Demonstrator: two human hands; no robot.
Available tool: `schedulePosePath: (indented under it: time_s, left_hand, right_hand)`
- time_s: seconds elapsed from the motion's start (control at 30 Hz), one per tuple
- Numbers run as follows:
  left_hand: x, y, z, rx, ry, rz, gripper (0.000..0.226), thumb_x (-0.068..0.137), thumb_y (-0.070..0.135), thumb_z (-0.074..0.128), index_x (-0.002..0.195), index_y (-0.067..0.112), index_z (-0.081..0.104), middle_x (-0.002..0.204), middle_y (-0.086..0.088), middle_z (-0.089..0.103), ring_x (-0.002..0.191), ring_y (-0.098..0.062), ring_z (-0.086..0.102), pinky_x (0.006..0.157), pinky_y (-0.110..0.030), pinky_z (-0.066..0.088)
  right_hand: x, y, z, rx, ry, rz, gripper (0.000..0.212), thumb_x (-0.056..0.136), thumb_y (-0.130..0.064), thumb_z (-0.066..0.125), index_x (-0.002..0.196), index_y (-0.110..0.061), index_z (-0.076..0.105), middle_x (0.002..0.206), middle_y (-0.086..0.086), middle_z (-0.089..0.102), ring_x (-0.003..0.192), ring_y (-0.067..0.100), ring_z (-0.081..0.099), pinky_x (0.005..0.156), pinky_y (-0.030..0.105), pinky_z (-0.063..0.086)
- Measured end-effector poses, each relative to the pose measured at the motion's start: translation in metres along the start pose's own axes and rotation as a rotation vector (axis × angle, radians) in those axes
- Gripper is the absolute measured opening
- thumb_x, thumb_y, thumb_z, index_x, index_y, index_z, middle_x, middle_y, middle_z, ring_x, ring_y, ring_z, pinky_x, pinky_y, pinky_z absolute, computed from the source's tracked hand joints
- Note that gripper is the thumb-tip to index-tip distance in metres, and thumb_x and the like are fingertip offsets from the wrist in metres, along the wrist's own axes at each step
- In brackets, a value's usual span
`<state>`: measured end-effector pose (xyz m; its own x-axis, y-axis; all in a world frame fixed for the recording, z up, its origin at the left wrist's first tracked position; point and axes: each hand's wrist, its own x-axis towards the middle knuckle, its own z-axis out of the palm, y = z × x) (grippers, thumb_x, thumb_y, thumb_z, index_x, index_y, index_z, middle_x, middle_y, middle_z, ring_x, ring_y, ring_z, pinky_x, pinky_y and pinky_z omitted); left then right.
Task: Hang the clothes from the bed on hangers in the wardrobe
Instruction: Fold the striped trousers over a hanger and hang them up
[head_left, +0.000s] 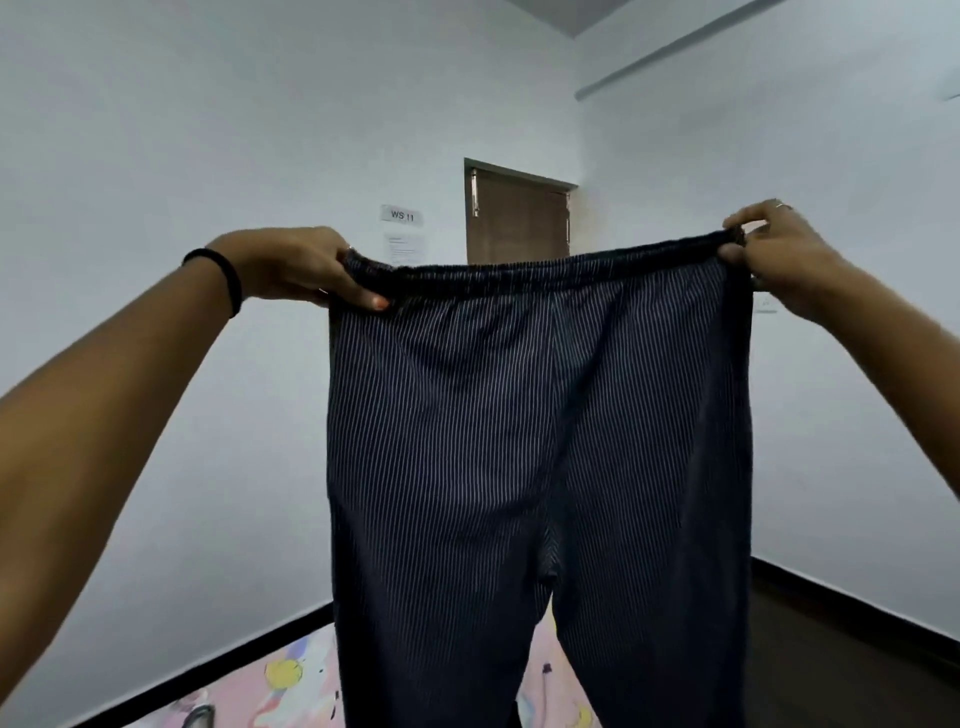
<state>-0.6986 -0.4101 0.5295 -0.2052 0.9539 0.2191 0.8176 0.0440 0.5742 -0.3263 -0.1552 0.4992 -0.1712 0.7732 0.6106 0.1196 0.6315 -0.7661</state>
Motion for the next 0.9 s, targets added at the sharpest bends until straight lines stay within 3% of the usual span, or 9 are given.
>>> schedulePosePath:
  time_s: [0.07, 0.17, 0.3, 0.4, 0.53, 0.63, 0.73, 0.8, 0.9]
  left_hand:
    - [-0.001, -0.009, 0.0, -0.05, 0.022, -0.016, 0.075, 0.04, 0.049, 0.093, 0.105, 0.018, 0.073, 0.109, 0.002, 0.072, 0.107, -0.013, 0.064, 0.094, -0.032, 0.048]
    - [-0.005, -0.014, 0.012, -0.263, 0.078, 0.035, 0.044, 0.065, 0.032, 0.082, 0.106, 0.02, 0.071, 0.108, 0.002, 0.071, 0.107, -0.016, 0.064, 0.089, -0.035, 0.052]
    - [-0.01, -0.019, 0.013, -0.439, 0.147, 0.178, 0.051, 0.041, 0.044, 0.093, 0.086, 0.023, 0.079, 0.103, 0.0, 0.073, 0.089, -0.007, 0.069, 0.07, -0.02, 0.055]
    - [-0.02, -0.013, 0.007, -0.578, 0.122, 0.295, 0.057, 0.03, 0.052, 0.094, 0.074, 0.02, 0.079, 0.085, 0.003, 0.075, 0.079, -0.006, 0.07, 0.066, -0.017, 0.054]
    - [-0.027, -0.004, 0.01, -0.668, 0.065, 0.344, 0.055, 0.034, 0.056, 0.092, 0.07, 0.018, 0.078, 0.078, 0.004, 0.074, 0.071, -0.007, 0.07, 0.063, -0.019, 0.055]
    - [-0.007, -0.001, 0.021, -0.562, 0.228, 0.134, 0.047, 0.05, 0.044, 0.091, 0.081, 0.011, 0.076, 0.088, -0.001, 0.072, 0.078, -0.011, 0.068, 0.062, -0.019, 0.054]
    - [0.017, 0.001, 0.036, -0.462, 0.495, -0.039, 0.021, 0.075, 0.02, 0.08, 0.077, 0.007, 0.063, 0.076, -0.005, 0.061, 0.067, -0.014, 0.057, 0.057, -0.022, 0.046]
    - [0.031, 0.008, 0.046, -0.502, 0.581, -0.058, 0.027, 0.076, 0.012, 0.079, 0.066, 0.01, 0.054, 0.068, -0.005, 0.055, 0.061, -0.015, 0.054, 0.052, -0.022, 0.044]
    - [0.048, 0.032, 0.065, -0.608, 0.575, -0.04, 0.027, 0.072, 0.004, 0.08, 0.087, 0.005, 0.058, 0.079, -0.005, 0.06, 0.073, -0.017, 0.06, 0.052, -0.024, 0.049]
  right_hand:
    - [-0.007, 0.003, -0.002, 0.046, -0.083, 0.001, 0.031, 0.095, 0.003, 0.05, 0.12, -0.015, 0.051, 0.078, 0.0, 0.047, 0.068, 0.009, 0.049, 0.058, 0.021, 0.046]
    - [-0.017, 0.005, -0.009, 0.075, -0.2, 0.032, 0.024, 0.096, 0.005, 0.046, 0.116, -0.005, 0.056, 0.089, 0.002, 0.059, 0.081, 0.008, 0.057, 0.064, 0.008, 0.05]
    - [-0.027, -0.01, -0.029, 0.116, -0.321, -0.017, 0.019, 0.094, 0.004, 0.048, 0.098, -0.007, 0.064, 0.091, -0.001, 0.068, 0.094, 0.011, 0.06, 0.073, 0.011, 0.053]
    - [-0.033, -0.022, -0.053, 0.333, -0.438, -0.093, 0.021, 0.08, -0.014, 0.064, 0.1, -0.013, 0.068, 0.098, -0.006, 0.071, 0.099, 0.008, 0.062, 0.081, 0.018, 0.053]
    - [-0.045, -0.021, -0.059, 0.497, -0.569, -0.127, 0.028, 0.066, -0.027, 0.075, 0.093, -0.026, 0.07, 0.094, -0.006, 0.069, 0.084, 0.007, 0.066, 0.071, 0.022, 0.055]
    - [-0.042, -0.01, -0.042, 0.238, -0.416, 0.03, 0.011, 0.084, -0.016, 0.064, 0.092, -0.024, 0.065, 0.075, -0.012, 0.063, 0.06, 0.003, 0.056, 0.053, 0.016, 0.049]
    - [-0.036, 0.001, -0.025, 0.03, -0.219, 0.165, 0.014, 0.093, -0.007, 0.058, 0.104, -0.012, 0.065, 0.095, 0.002, 0.064, 0.079, 0.014, 0.058, 0.057, 0.019, 0.05]
    - [-0.036, -0.002, -0.014, 0.022, -0.118, 0.209, 0.007, 0.089, -0.004, 0.061, 0.094, -0.008, 0.065, 0.091, 0.008, 0.061, 0.085, 0.02, 0.057, 0.062, 0.026, 0.048]
    - [-0.038, -0.024, 0.006, 0.03, -0.055, 0.226, 0.011, 0.083, -0.001, 0.064, 0.092, -0.005, 0.058, 0.083, 0.011, 0.056, 0.073, 0.02, 0.057, 0.057, 0.028, 0.047]
